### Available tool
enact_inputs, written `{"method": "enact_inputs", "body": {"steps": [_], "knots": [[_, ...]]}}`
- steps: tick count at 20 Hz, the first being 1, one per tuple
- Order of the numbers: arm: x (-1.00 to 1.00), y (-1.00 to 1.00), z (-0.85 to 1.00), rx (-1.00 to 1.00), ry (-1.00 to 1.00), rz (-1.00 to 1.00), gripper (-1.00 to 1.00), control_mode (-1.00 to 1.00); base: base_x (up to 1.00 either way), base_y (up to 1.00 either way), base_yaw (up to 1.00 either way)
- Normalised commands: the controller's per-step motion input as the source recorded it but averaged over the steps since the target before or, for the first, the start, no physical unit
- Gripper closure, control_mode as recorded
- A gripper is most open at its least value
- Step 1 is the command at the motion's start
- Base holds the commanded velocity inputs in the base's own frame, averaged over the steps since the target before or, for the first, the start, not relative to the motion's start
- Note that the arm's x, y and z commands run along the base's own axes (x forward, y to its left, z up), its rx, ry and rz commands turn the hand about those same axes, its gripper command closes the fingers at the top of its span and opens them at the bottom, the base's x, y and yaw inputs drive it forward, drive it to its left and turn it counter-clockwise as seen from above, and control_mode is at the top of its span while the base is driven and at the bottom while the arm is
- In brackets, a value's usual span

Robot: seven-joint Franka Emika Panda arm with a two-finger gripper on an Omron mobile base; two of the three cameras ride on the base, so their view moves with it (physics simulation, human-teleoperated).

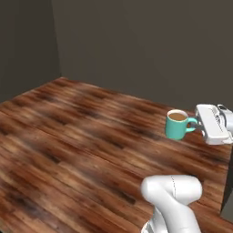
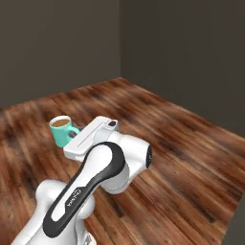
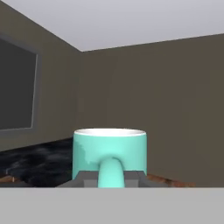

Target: Pick up the brewed coffee from the coffee machine and place it next to the breakfast plate on the dining counter.

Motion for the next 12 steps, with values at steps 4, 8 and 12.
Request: {"method": "enact_inputs", "body": {"steps": [4,8,12], "knots": [[0.00,0.00,0.00,0.00,0.00,0.00,1.00,1.00,1.00,0.00,0.42],[0.00,0.00,0.00,0.00,0.00,0.00,1.00,1.00,1.00,0.01,0.37],[0.00,0.00,0.00,0.00,0.00,0.00,1.00,1.00,1.00,0.11,0.33]]}}
